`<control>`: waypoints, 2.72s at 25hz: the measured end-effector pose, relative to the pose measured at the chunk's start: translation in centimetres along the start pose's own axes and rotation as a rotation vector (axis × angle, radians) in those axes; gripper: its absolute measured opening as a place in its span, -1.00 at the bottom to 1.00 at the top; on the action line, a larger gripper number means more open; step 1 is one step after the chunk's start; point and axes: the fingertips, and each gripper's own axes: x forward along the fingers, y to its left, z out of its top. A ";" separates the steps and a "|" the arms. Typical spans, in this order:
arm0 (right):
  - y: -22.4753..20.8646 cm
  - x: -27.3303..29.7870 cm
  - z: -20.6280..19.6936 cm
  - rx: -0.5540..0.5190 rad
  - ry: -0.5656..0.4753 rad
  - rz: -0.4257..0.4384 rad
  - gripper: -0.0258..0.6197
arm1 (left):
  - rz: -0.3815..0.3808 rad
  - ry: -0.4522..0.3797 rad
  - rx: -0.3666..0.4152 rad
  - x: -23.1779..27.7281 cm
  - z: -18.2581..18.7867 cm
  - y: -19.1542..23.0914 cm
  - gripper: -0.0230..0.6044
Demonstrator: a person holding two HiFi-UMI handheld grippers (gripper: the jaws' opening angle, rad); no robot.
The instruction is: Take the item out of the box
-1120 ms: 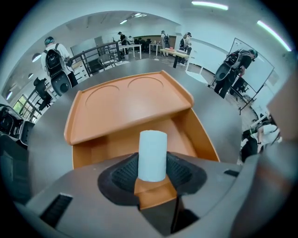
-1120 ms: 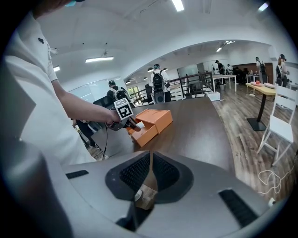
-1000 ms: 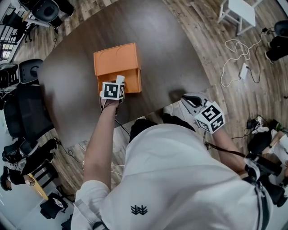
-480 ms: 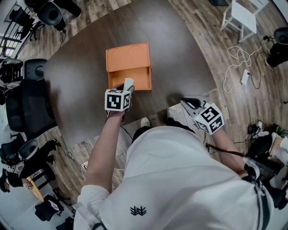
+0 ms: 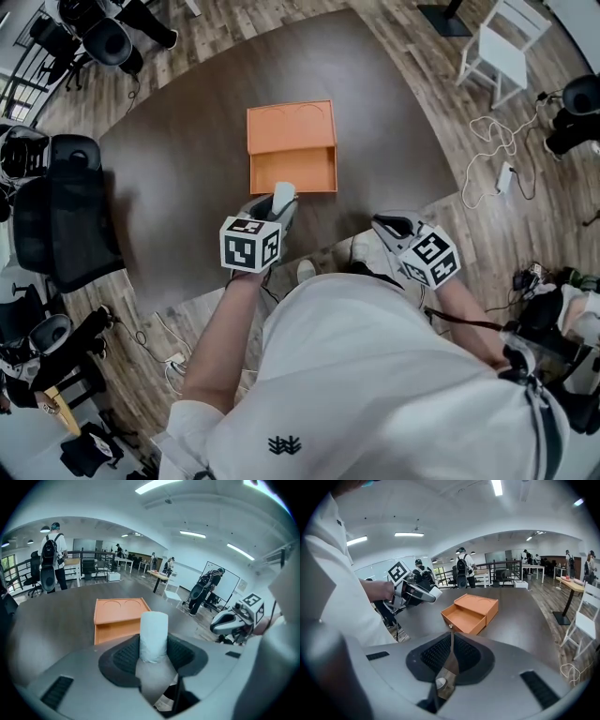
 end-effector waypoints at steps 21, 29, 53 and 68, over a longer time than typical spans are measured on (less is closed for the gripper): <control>9.8 2.0 0.7 -0.006 -0.006 -0.103 -0.88 | -0.196 -0.131 0.159 -11.4 -3.3 -3.7 -0.35; 13.1 2.4 0.0 -0.004 -0.002 -0.128 -0.89 | -0.227 -0.141 0.185 -13.5 -5.1 -3.5 -0.35; 16.5 2.2 -0.6 -0.025 -0.020 -0.153 -0.92 | -0.233 -0.147 0.212 -14.9 -8.3 -3.4 -0.35; 17.5 3.8 -0.1 -0.040 -0.018 -0.136 -0.92 | -0.227 -0.128 0.205 -15.2 -9.5 -2.0 -0.35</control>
